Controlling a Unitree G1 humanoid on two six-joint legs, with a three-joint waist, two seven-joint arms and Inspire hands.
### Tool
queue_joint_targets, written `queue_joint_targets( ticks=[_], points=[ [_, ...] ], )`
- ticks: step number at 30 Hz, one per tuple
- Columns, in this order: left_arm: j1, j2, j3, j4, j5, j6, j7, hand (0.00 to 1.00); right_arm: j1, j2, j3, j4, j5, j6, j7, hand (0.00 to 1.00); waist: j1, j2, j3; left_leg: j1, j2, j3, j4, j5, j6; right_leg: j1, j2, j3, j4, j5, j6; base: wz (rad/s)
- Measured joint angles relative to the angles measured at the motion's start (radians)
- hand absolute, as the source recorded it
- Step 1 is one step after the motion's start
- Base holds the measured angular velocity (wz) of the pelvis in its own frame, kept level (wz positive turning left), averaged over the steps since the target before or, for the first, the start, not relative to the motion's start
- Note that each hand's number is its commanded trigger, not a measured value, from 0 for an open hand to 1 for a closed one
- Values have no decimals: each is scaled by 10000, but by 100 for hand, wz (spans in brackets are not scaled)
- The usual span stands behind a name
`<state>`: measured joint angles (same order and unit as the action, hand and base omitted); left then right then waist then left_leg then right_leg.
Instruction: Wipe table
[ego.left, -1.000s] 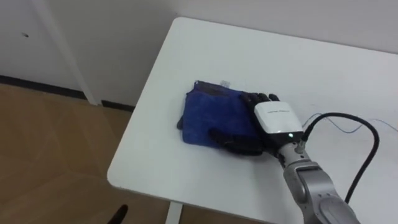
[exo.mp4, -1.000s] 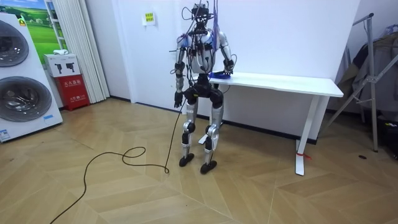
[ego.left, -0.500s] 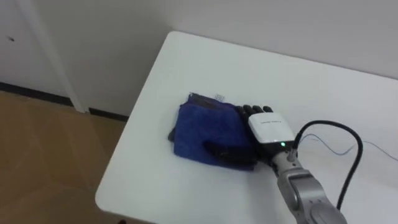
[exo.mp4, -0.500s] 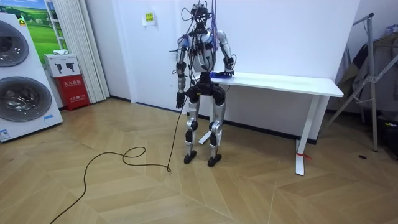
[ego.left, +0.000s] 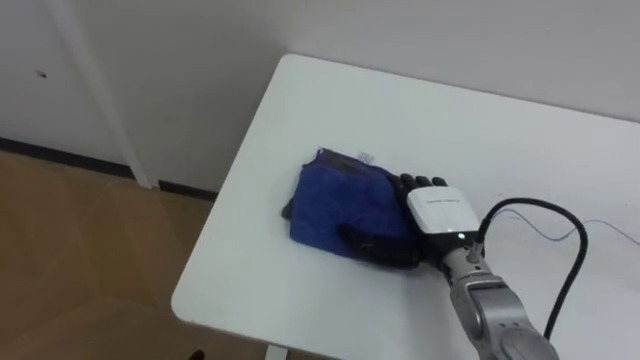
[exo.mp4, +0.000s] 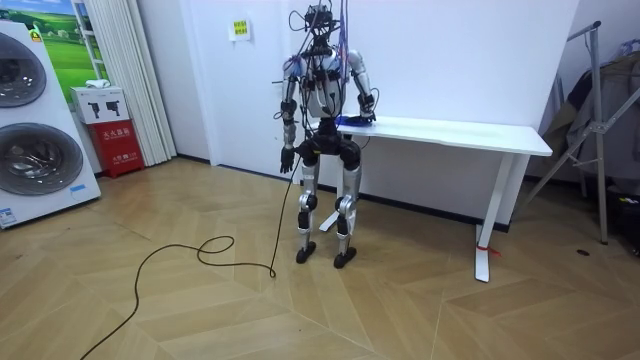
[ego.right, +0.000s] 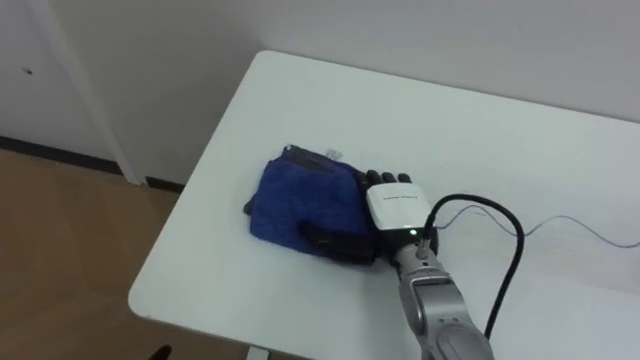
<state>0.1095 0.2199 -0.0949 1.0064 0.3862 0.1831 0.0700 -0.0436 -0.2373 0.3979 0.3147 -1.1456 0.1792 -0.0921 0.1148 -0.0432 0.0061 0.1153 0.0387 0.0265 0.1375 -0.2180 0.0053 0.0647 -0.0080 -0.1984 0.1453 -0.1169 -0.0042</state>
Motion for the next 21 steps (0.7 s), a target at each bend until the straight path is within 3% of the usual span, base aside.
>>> queue_joint_targets(
  ticks=[4,5,6,12,21],
  points=[
    [-2,-19,-1,5,-8,-4,74,0,151,4,7,-3,-27,-39,-250,0,6,27,-17,1,1,-10,14,0,0,-15,-2,-28,51,-10,-2,0],
    [-1,-31,-4,3,-7,-10,74,0,200,5,9,-9,-25,-40,-328,96,8,2,-35,0,2,-9,12,0,0,-18,-1,-27,51,-10,-2,0],
    [0,-32,-6,3,-10,-18,74,0,231,4,9,-10,-17,-44,-377,100,11,1,-37,0,3,-9,9,0,1,-18,2,-13,51,-10,-2,0],
    [6,-31,-2,-76,12,-21,73,0,311,28,-19,-219,90,-159,-547,100,-14,-35,-112,1,7,-56,73,0,1,-12,7,-57,48,-11,0,1],
    [-7,-46,6,93,4,-217,417,0,546,178,61,-39,543,-824,-1689,100,49,-7,-96,186,-36,-198,137,-13,9,340,-53,-232,40,-25,22,7]
  ],
)
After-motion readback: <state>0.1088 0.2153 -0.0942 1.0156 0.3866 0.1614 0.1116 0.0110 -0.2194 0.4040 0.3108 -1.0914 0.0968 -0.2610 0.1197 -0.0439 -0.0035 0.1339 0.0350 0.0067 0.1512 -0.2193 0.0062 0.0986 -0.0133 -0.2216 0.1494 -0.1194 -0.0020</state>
